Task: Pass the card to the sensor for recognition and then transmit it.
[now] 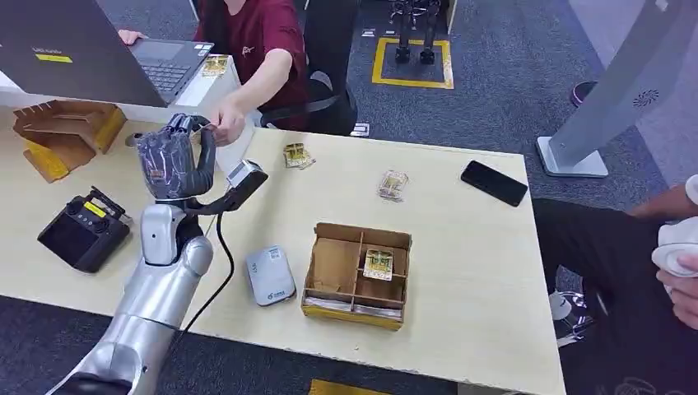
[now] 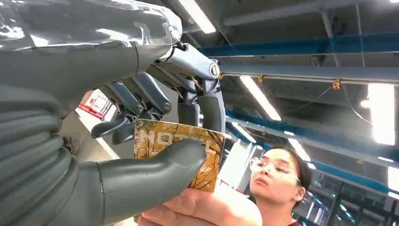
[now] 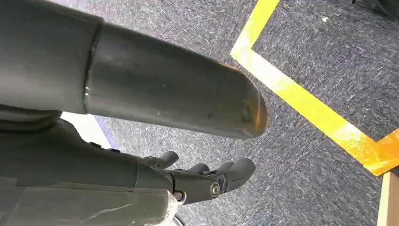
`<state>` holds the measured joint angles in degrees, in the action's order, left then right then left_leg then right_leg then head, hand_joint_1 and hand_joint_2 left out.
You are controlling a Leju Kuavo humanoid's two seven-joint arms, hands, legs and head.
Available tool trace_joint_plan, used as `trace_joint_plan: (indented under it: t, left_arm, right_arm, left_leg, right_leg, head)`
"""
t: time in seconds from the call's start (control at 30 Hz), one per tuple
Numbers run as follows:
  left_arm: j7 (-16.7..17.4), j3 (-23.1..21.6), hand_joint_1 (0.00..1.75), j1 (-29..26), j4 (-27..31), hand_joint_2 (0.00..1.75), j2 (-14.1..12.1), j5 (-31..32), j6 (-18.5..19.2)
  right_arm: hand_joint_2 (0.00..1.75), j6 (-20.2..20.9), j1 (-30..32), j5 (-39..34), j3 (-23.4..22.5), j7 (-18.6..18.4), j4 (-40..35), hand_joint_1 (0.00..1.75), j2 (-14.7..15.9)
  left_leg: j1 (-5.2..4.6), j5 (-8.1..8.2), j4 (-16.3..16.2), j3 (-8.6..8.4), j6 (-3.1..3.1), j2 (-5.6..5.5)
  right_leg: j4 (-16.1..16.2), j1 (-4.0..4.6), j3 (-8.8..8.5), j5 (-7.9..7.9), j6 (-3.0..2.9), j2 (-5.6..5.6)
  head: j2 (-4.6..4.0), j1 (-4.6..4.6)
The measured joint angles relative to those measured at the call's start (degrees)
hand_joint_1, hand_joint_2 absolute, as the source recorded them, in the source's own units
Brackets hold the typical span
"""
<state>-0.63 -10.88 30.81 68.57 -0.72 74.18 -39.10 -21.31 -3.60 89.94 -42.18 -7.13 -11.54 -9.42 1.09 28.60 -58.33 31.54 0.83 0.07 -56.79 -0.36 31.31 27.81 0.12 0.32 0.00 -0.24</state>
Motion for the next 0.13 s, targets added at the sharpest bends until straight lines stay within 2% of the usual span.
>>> trace_joint_plan:
  t: [0.03,0.07,0.13]
  left_arm:
    - [0.0,0.1,1.62,0.0,-0.1,1.75,0.1,0.0,0.0]
    - [0.0,0.1,0.00,0.1,-0.3,1.75,0.2,0.0,0.0]
    - [0.0,0.1,0.00,0.1,-0.5,1.75,0.2,0.2,0.0]
  right_arm:
    - [0.00,0.0,0.0,0.0,0.0,0.0,0.0,0.00,0.0]
    - [0.00,0.0,0.0,0.0,0.0,0.0,0.0,0.00,0.0]
    - [0.00,0.0,0.0,0.0,0.0,0.0,0.0,0.00,0.0]
  left_leg:
    - [0.00,0.00,0.0,0.00,0.00,0.01]
    - [0.00,0.00,0.0,0.00,0.00,0.01]
    - [0.00,0.00,0.0,0.00,0.00,0.01]
  right_leg:
    - [0.0,0.00,0.00,0.00,0.00,0.01]
    - [0.0,0.00,0.00,0.00,0.00,0.02]
    - [0.0,0.00,0.01,0.00,0.00,0.02]
  head:
    - [0.00,-0.02]
    - [0.00,-0.02]
    - [0.00,-0.02]
